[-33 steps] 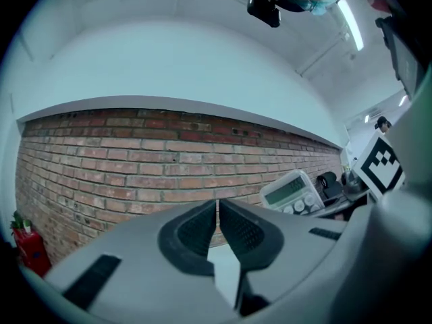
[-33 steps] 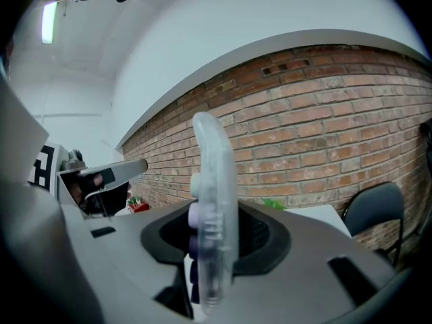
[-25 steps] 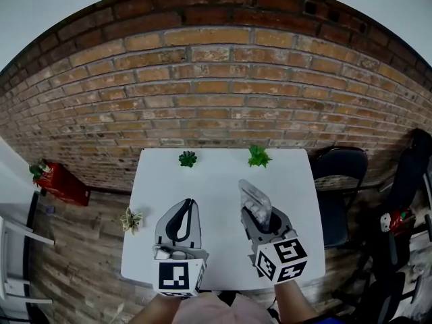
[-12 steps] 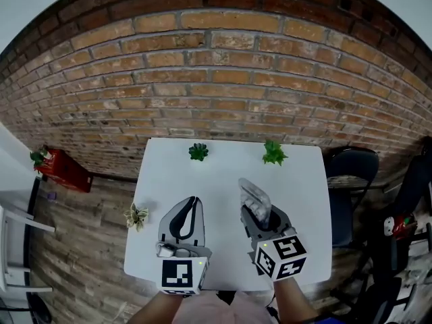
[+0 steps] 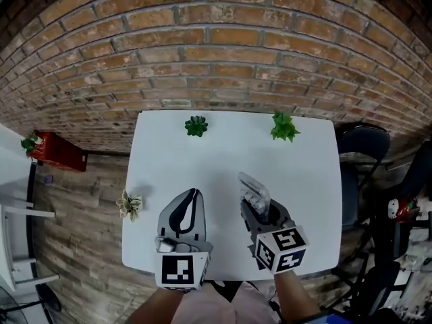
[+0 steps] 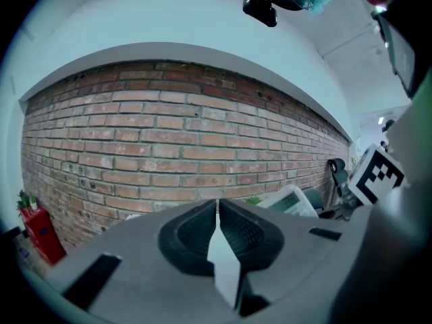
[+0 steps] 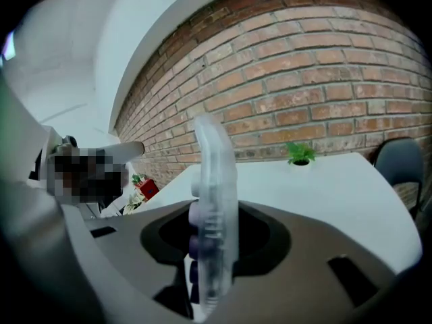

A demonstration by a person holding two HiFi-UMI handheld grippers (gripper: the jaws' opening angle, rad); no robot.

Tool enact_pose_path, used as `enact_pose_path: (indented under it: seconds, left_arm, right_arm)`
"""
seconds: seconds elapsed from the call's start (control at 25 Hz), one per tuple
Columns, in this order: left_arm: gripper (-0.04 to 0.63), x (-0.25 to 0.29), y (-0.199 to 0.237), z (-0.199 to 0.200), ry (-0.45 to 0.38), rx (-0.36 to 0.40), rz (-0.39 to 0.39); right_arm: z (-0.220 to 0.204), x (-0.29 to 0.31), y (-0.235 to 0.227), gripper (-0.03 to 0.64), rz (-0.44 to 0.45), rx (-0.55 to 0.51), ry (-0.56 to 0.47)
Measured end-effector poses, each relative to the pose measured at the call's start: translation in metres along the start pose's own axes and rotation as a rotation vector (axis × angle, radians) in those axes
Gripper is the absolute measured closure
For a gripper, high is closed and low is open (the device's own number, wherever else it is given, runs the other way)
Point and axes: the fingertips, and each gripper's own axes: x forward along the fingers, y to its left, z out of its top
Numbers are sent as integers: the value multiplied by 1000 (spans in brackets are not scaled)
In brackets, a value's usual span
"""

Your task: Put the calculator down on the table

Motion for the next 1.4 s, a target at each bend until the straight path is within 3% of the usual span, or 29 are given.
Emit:
enact_pose_path:
  seconds: [0.44,1.4]
  left_arm:
    - [572,6,17,-44,82,-27,8]
    - [572,25,25,-58,117,-35,-8]
  right_arm:
    - [-61,34,-7,480,-23,44,140]
    - [-80,53,-19,471,-49,111,210]
